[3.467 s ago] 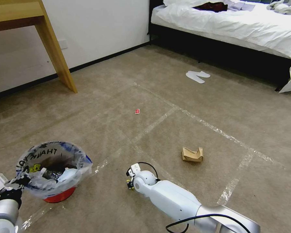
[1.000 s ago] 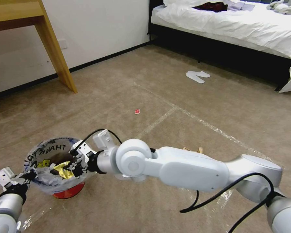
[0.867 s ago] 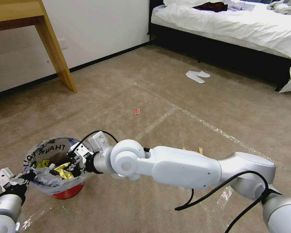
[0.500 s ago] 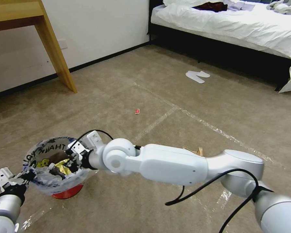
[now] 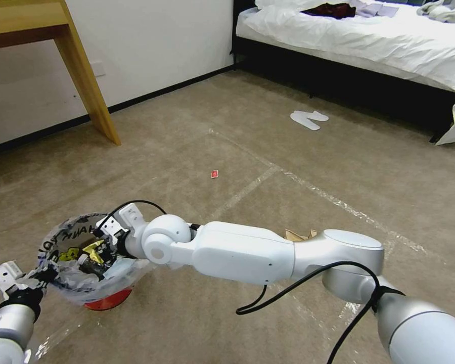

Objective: Pick up the trash bin and place the garbage on the floor into it.

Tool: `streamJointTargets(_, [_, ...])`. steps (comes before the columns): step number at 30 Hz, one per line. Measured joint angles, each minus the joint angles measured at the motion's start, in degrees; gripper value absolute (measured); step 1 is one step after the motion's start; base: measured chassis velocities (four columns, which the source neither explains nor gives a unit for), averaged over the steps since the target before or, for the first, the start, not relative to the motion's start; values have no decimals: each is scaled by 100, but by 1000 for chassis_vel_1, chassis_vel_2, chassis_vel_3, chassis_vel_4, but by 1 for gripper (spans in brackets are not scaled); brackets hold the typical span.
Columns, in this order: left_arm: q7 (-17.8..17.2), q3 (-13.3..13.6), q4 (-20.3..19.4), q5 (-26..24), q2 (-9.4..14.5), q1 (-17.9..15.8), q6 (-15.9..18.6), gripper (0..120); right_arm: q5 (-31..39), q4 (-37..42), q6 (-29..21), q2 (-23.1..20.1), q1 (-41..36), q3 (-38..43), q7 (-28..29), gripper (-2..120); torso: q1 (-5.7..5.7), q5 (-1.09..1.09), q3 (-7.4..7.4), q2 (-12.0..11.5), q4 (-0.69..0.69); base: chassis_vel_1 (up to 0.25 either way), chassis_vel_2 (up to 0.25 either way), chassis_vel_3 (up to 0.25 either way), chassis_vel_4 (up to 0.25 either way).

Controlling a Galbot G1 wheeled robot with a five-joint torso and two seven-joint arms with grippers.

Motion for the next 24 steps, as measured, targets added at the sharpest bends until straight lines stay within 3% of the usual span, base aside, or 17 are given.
streamJointTargets(7, [43,29,28,50,-28,12,-8,5,-130,128,4,-135,-38,-13,87,23,0,0,0,0,-1,0,0,0,0])
streamJointTargets(9, [46,32,35,59,-35,11,-10,5,-169,165,5,-175,-58,30,91,36,0,0,0,0,-1,0,0,0,0])
streamJointTargets(13, [46,24,35,60,-34,16,-13,5,-174,191,5,-201,-66,53,90,44,0,1,0,0,-1,0,0,0,0])
streamJointTargets(16, [47,-16,32,46,-30,30,-20,5,-176,226,9,-219,-83,58,88,60,0,1,0,0,-1,0,0,0,0])
streamJointTargets(22, [49,-40,32,46,-29,39,-36,5,-177,311,-70,-259,-58,-10,70,77,0,1,0,0,0,0,0,0,0])
streamJointTargets(24, [52,-42,32,46,-49,31,-41,5,-295,343,-86,-322,45,-174,19,90,0,1,0,0,0,0,0,0,0])
